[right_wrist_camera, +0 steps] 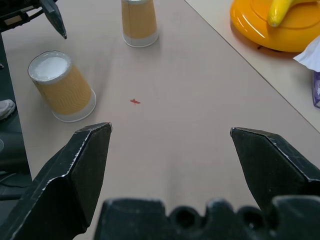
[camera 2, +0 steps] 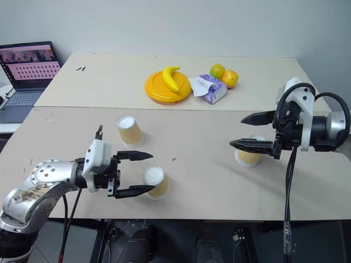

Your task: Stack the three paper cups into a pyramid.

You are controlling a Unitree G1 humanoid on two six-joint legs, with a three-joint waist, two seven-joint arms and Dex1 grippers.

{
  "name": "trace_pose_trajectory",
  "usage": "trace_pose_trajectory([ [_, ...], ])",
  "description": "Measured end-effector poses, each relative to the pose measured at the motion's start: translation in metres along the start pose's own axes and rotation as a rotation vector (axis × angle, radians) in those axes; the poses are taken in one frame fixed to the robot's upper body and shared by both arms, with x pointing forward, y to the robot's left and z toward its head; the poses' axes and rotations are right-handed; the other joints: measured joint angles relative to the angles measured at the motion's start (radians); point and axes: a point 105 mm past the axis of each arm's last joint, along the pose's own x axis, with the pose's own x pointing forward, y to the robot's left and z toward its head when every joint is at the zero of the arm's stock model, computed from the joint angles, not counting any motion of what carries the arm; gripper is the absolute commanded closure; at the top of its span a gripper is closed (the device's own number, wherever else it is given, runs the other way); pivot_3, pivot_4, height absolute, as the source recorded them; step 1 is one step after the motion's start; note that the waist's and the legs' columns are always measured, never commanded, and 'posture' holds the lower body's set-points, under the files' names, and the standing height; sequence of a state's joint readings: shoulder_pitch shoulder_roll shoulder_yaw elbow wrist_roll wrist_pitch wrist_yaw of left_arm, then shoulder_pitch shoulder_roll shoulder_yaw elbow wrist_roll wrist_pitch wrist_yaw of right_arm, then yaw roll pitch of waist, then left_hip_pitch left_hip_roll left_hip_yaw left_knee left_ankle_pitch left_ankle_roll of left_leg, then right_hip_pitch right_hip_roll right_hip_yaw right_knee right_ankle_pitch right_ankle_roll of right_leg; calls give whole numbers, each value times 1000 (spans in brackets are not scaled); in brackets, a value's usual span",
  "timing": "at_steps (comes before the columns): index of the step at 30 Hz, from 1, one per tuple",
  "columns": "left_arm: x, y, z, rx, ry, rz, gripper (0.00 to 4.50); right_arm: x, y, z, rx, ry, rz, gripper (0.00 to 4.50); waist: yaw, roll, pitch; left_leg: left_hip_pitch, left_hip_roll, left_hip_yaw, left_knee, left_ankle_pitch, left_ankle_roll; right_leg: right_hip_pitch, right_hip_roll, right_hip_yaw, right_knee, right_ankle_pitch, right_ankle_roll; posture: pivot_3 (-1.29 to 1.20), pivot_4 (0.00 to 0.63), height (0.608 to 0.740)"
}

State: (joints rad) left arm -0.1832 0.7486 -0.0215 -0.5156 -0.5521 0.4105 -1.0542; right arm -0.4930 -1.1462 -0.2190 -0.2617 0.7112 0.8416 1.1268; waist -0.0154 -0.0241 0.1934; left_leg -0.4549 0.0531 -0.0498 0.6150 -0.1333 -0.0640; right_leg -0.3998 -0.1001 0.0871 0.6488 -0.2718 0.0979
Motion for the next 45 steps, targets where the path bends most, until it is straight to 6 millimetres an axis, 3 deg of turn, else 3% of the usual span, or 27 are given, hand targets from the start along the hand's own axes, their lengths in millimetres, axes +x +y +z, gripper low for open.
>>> trace_pose_trajectory([
  [14, 13, -1, -26, 52, 1, 7, 95, -5, -7, 4, -20, 12, -47, 0, 0, 0, 0, 0, 0, 0, 0, 0, 0, 0, 0, 0, 0, 0, 0, 0, 150, 732],
  [15, 14, -1, -26, 54, -1, 9, 629, -5, -7, 4, -22, 13, -50, 0, 0, 0, 0, 0, 0, 0, 0, 0, 0, 0, 0, 0, 0, 0, 0, 0, 150, 732],
  [18, 17, -1, -30, 52, -4, 6, 1533, -10, -8, 4, -27, 14, -62, 0, 0, 0, 0, 0, 0, 0, 0, 0, 0, 1, 0, 0, 0, 0, 0, 0, 150, 732],
  [26, 23, 19, -17, 119, -8, 32, 1533, -18, -9, 0, -31, 13, -83, 0, 1, 0, 0, 7, 0, 0, 0, 0, 0, 8, 0, 0, -1, 0, 0, 0, 150, 732],
  [30, 42, 52, 13, 199, -54, 67, 1533, -21, -9, -2, -31, 18, -103, 0, 7, 0, 0, 8, -1, -2, 0, 1, 1, 11, 0, 0, -2, -1, 1, 0, 150, 732],
  [33, 54, 63, 31, 256, -67, 56, 1533, -22, -7, 0, -49, 15, -118, 0, 0, 0, 0, 8, -2, -2, 0, 1, 1, 12, 0, 0, -3, -1, 2, 0, 150, 732],
  [41, 98, 68, 48, 234, -118, -69, 1533, -25, -2, -5, -38, -5, -176, 0, -2, 0, -1, 8, -2, -2, -1, 1, 1, 12, 0, 0, -2, -1, 2, 0, 150, 732],
  [45, 121, 77, 38, 210, -68, -93, 1533, -22, 5, -10, -16, -23, -190, 0, 3, 0, -1, 8, -4, -3, 0, 1, 2, 13, 0, 1, -2, -1, 2, 0, 150, 732],
])
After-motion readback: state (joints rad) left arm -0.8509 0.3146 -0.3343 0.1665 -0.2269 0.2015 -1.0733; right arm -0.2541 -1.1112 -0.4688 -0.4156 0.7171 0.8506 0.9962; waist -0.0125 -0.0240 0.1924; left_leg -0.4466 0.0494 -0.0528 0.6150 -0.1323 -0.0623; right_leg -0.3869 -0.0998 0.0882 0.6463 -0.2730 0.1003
